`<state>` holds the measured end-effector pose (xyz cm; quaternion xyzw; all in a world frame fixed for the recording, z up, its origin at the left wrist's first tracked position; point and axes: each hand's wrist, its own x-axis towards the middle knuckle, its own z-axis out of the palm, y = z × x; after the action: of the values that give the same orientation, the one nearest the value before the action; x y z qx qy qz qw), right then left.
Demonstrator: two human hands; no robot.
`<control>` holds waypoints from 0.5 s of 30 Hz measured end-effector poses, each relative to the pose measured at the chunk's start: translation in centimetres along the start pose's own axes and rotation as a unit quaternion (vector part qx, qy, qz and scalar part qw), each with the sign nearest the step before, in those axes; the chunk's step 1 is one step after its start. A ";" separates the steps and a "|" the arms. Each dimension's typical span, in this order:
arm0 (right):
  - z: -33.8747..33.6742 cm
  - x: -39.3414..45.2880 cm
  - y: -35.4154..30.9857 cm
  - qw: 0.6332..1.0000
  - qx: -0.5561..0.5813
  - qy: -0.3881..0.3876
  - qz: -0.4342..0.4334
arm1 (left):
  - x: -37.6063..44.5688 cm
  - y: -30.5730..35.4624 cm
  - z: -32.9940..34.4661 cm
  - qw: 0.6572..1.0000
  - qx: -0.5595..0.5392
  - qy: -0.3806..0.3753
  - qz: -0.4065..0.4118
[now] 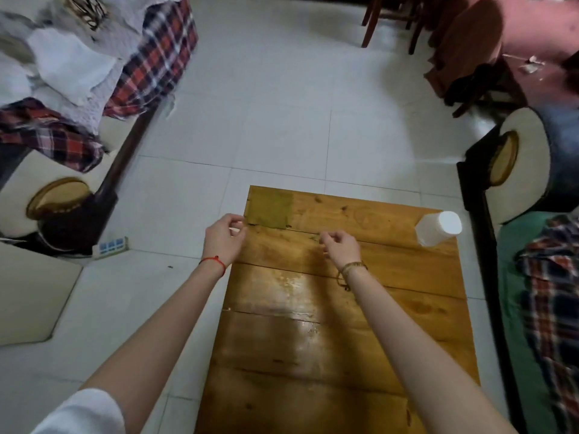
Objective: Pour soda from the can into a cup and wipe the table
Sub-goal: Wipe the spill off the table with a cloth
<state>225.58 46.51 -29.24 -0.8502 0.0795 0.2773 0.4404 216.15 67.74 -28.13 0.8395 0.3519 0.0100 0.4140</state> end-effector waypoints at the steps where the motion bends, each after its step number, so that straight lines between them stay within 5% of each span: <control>1: 1.0 1.9 -0.2 1.000 -0.009 -0.004 0.003 | 1.9 -0.6 1.0 1.000 0.002 -0.001 -0.009; 15: 13.5 21.0 3.2 0.998 -0.048 -0.007 0.039 | 17.8 -10.1 12.6 0.993 -0.007 -0.004 -0.121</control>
<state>236.48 57.58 -49.00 -0.8645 0.0962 0.3037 0.3888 227.58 73.86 -48.39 0.7881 0.4487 -0.0411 0.4194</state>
